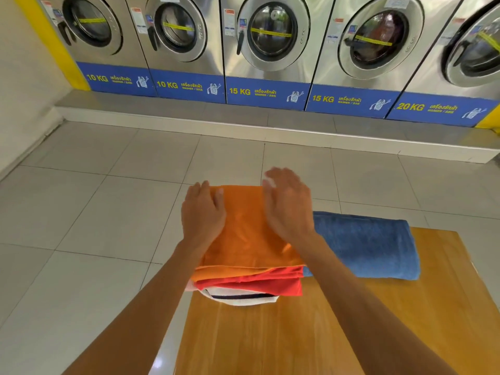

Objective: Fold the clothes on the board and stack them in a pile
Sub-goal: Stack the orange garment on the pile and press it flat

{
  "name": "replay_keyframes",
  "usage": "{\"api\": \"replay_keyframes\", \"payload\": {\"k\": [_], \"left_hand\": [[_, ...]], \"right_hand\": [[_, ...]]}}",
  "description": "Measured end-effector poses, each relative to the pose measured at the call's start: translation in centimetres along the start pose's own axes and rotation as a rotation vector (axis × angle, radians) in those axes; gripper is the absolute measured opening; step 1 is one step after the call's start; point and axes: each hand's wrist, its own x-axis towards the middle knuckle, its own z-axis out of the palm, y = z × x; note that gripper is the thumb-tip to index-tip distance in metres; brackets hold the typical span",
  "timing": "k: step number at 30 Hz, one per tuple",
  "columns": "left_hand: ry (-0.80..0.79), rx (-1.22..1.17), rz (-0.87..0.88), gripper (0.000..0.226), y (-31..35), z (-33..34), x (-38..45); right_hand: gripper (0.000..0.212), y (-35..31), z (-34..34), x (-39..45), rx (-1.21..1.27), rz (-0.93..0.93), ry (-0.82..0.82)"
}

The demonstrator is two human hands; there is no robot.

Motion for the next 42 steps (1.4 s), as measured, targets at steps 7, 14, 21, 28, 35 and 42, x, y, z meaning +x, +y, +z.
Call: {"api": "replay_keyframes", "payload": {"k": [7, 14, 21, 28, 35, 42], "left_hand": [[-0.403, 0.291, -0.025, 0.066, -4.4, 1.2, 1.8], [0.057, 0.094, -0.018, 0.047, -2.2, 0.4, 1.6], [0.017, -0.411, -0.371, 0.033, -0.9, -0.1, 2.7], [0.035, -0.855, -0.573, 0.033, -0.8, -1.6, 5.7], [0.063, -0.535, -0.451, 0.035, -1.4, -1.0, 3.9], [-0.120, -0.577, -0.366, 0.031, -1.7, -1.0, 4.3]], "right_hand": [[0.063, 2.8, 2.1, -2.2, -0.275, 0.193, -0.461], [0.060, 0.9, 1.2, -2.7, -0.321, 0.139, -0.339], [0.066, 0.1, 3.5, -5.9, -0.297, -0.008, -0.396], [0.070, -0.3, 3.3, -5.7, -0.276, -0.002, -0.390], [0.072, -0.4, 3.3, -5.7, -0.269, 0.001, -0.386], [0.069, -0.5, 3.3, -5.5, -0.250, 0.021, -0.407]]}}
